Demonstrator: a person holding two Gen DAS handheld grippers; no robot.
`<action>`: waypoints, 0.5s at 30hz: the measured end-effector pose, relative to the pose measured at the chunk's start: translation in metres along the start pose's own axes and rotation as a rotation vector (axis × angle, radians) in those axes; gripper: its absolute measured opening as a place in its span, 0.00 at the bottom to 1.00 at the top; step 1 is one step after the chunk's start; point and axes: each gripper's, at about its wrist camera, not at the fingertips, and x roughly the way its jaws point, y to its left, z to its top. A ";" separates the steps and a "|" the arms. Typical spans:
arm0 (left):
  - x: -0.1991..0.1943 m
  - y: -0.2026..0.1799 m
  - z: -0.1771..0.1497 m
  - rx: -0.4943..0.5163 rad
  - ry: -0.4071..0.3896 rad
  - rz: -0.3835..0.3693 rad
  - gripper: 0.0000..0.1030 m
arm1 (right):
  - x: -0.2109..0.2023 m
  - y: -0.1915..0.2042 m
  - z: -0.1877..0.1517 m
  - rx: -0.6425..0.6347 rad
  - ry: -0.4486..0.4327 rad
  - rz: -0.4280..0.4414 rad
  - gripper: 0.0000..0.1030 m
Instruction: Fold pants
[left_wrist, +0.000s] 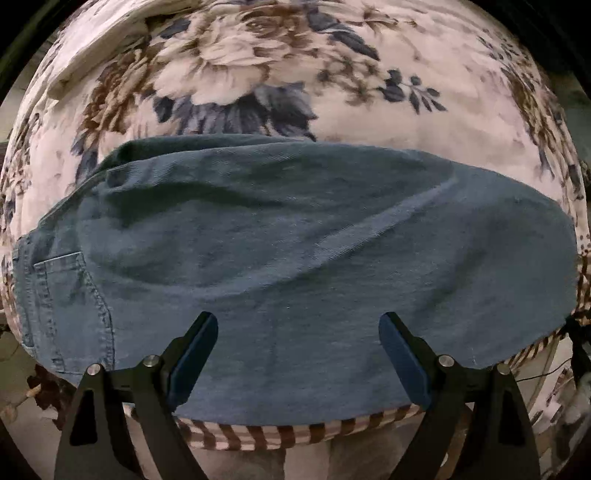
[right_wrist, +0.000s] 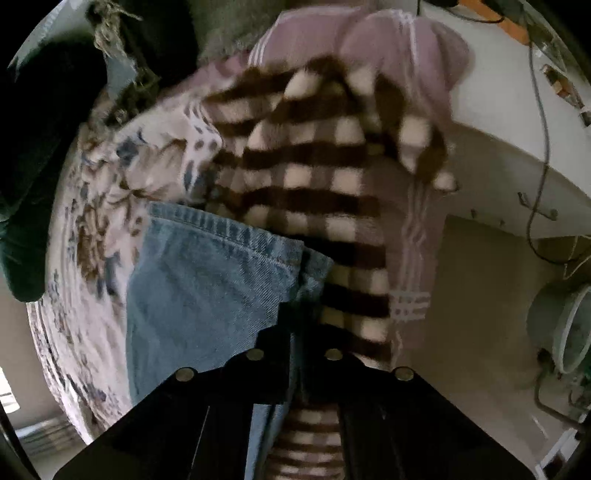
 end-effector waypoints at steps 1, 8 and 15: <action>-0.002 0.004 0.001 -0.008 -0.007 0.011 0.86 | -0.006 -0.001 -0.002 -0.004 -0.003 0.000 0.02; -0.019 0.055 0.004 -0.118 -0.024 0.029 0.86 | 0.006 0.010 0.005 -0.059 0.106 -0.049 0.05; -0.020 0.135 0.008 -0.189 -0.069 0.104 0.86 | 0.005 0.114 -0.079 -0.379 0.256 -0.120 0.29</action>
